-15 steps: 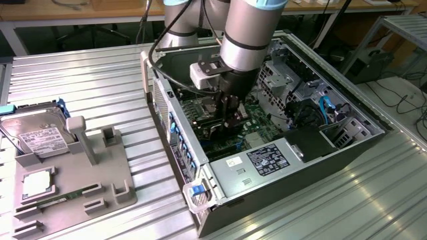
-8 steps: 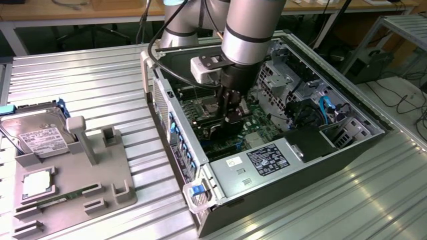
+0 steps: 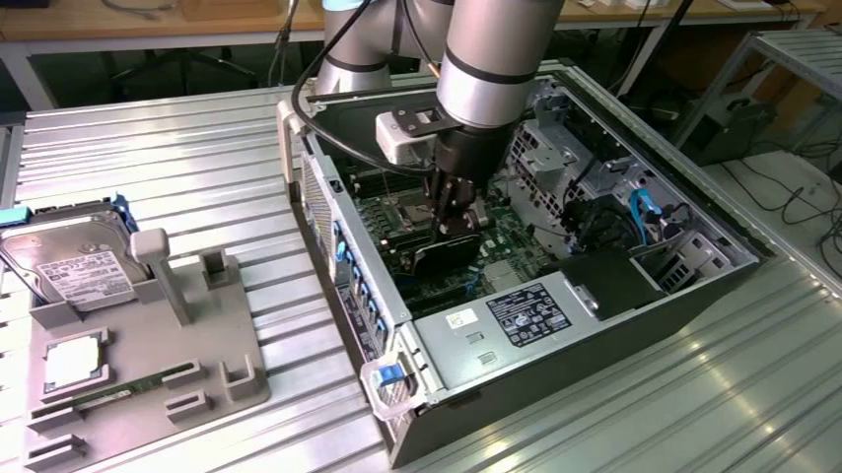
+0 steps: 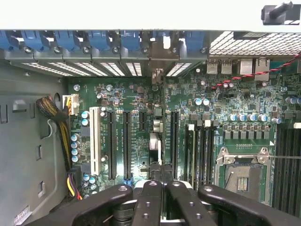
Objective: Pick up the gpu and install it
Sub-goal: 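Insert the gpu into the slot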
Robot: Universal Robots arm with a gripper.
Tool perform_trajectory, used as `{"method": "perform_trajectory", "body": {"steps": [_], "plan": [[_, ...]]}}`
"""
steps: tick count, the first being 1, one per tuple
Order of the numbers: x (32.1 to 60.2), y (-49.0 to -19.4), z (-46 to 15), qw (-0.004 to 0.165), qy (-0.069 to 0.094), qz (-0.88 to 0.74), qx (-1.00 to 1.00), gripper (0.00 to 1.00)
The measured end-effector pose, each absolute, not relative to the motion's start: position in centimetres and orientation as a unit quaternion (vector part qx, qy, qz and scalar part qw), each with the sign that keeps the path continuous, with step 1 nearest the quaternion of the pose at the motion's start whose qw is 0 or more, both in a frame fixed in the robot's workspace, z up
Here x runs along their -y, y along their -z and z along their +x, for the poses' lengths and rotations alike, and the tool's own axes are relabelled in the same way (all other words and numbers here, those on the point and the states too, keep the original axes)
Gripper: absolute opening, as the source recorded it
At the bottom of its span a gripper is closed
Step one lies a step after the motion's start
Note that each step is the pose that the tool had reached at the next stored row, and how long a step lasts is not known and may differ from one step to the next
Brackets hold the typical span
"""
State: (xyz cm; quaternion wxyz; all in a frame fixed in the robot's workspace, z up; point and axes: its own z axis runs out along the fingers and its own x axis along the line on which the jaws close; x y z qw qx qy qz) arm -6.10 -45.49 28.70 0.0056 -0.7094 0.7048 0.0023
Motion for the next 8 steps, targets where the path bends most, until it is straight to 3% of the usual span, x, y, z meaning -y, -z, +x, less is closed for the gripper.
{"method": "perform_trajectory", "body": {"steps": [8], "plan": [[45.49, -28.7, -6.1, 0.006, -0.002, -0.709, -0.705, 0.11]]}}
